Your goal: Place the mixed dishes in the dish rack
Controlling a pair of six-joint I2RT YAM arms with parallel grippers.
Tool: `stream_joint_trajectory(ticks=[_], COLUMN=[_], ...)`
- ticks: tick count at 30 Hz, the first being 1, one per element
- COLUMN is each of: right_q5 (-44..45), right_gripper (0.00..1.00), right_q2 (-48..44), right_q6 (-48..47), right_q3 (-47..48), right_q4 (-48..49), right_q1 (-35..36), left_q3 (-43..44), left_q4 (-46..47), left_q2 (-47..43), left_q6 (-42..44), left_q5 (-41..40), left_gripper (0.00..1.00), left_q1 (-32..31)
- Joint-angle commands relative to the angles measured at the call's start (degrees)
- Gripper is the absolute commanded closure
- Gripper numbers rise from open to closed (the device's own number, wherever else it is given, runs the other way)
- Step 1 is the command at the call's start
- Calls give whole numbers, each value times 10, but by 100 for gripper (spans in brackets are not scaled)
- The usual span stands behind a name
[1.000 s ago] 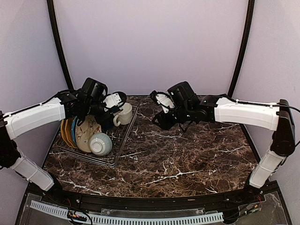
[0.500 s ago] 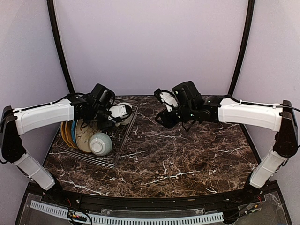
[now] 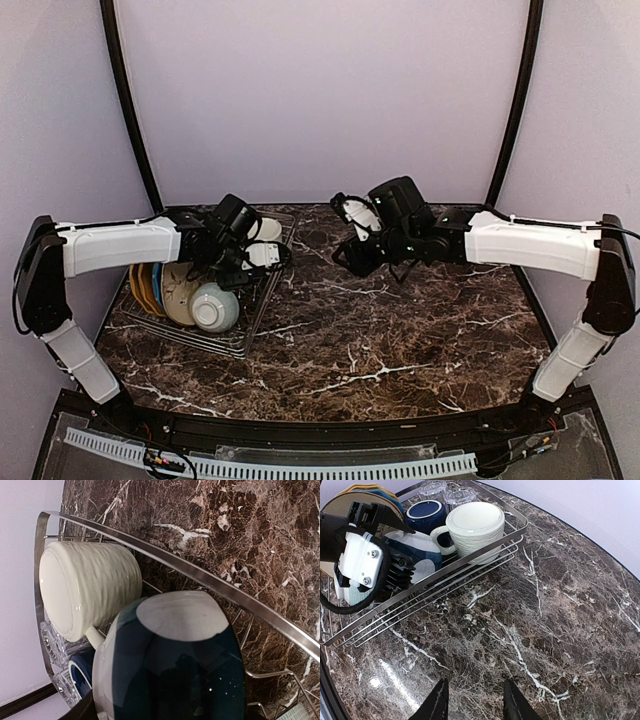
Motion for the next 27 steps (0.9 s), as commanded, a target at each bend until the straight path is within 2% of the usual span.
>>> stream_joint_trajectory(ticks=[1,3,9,17,19,27], right_q5=[-3,-3,-5,-3,-4,-7], right_gripper=[65,65,65,65,65,66], right_q2=[-16,-18,-20,-21,-21,-17], right_q6=[9,9,12,15,14,15], right_q3=[-15,-19,-25,-29,-29,-27], right_q4=[16,18,22,23,22,22], right_q1=[-5,-5,-7,-7,-7,-8], left_q3=[-11,-14,-24,-11,-10,-13], left_q4=[4,0,-9,-60,-74,-99], left_q2=[-6,-6,-5,-7,-7,-5], left_q6=[8,10,13,-20,-29,-54], left_q5=[-15,-17,-17,-1,-1,-2], left_gripper=[96,93,76,41,36,25], left_q1=[-2,-3,-3,-4,-6,-12])
